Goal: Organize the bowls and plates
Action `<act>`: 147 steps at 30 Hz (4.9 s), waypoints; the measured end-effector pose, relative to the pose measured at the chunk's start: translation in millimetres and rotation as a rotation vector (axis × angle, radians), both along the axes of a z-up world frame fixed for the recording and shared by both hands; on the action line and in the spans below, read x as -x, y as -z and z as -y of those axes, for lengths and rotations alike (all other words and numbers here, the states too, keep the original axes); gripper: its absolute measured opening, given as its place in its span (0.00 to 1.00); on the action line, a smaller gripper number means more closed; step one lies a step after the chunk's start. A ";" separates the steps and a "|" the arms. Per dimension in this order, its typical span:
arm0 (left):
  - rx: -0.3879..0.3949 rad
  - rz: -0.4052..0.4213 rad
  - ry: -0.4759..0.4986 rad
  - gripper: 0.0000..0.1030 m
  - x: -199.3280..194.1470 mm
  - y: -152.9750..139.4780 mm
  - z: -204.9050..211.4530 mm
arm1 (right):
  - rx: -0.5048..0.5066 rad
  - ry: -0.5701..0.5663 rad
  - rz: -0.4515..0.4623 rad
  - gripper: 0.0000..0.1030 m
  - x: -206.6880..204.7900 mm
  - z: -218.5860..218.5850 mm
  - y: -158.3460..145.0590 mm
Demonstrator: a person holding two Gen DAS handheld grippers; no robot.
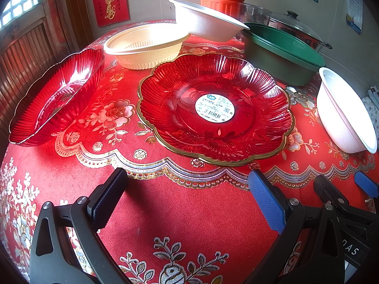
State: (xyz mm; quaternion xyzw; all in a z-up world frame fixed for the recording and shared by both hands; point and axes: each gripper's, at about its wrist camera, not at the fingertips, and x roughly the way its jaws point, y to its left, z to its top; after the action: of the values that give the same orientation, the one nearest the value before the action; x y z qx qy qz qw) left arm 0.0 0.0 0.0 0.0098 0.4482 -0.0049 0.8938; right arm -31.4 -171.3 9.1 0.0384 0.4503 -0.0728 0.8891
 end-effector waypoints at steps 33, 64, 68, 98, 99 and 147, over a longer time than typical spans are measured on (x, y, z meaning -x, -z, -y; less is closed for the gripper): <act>-0.006 0.123 -0.014 0.99 40.9 -48.1 -79.3 | -0.026 -0.201 0.090 1.00 37.9 -70.9 -60.7; -0.004 0.102 -0.242 0.99 -6.8 -63.6 -244.0 | -0.086 -0.641 0.103 0.98 -42.3 -235.8 -83.3; 0.002 0.103 -0.258 0.99 -15.2 -65.3 -255.2 | -0.106 -0.643 0.084 0.95 -51.7 -241.7 -79.8; 0.028 0.032 -0.252 0.99 -56.8 -52.5 -274.7 | -0.159 -0.582 -0.017 0.84 -106.0 -246.9 -62.7; 0.024 0.030 -0.250 0.99 -57.7 -52.1 -274.4 | -0.159 -0.581 -0.017 0.84 -106.1 -246.8 -62.5; 0.001 -0.031 -0.245 0.26 -59.9 -48.6 -285.5 | -0.126 -0.619 -0.009 0.17 -109.9 -253.9 -53.8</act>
State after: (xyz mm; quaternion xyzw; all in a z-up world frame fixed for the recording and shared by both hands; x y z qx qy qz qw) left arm 59.9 285.5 48.6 -0.0455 0.4599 0.1040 0.8807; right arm 78.5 82.6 62.9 -0.0457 0.4480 0.2294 0.8629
